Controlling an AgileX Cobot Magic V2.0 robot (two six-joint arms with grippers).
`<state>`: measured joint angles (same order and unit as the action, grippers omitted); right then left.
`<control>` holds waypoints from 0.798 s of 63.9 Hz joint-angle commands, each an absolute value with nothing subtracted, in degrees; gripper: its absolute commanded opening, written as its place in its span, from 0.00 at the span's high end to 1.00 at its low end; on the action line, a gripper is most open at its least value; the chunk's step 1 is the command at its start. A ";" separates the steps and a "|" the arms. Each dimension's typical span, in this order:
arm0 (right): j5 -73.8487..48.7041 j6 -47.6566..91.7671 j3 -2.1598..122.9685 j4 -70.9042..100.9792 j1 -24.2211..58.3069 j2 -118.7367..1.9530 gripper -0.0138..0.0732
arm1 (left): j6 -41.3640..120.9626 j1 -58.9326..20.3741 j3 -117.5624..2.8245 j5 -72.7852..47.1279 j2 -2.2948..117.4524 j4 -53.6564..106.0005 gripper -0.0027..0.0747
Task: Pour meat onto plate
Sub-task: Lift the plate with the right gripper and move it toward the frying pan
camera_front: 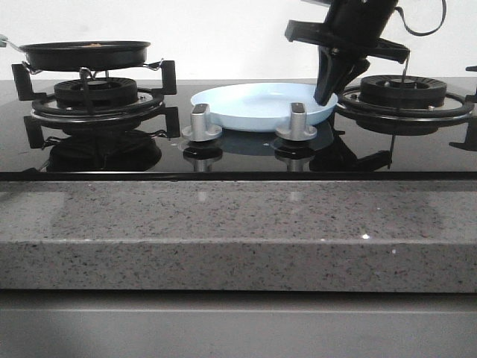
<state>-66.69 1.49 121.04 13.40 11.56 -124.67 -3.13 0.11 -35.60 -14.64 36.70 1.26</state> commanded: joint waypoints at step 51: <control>-76.90 -0.67 130.50 19.53 11.56 -113.26 0.92 | -3.27 0.08 -37.17 -9.69 36.70 1.63 0.17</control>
<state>-72.09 -0.69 130.72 17.34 11.05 -119.11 -3.13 0.11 -35.60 -14.52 36.70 1.26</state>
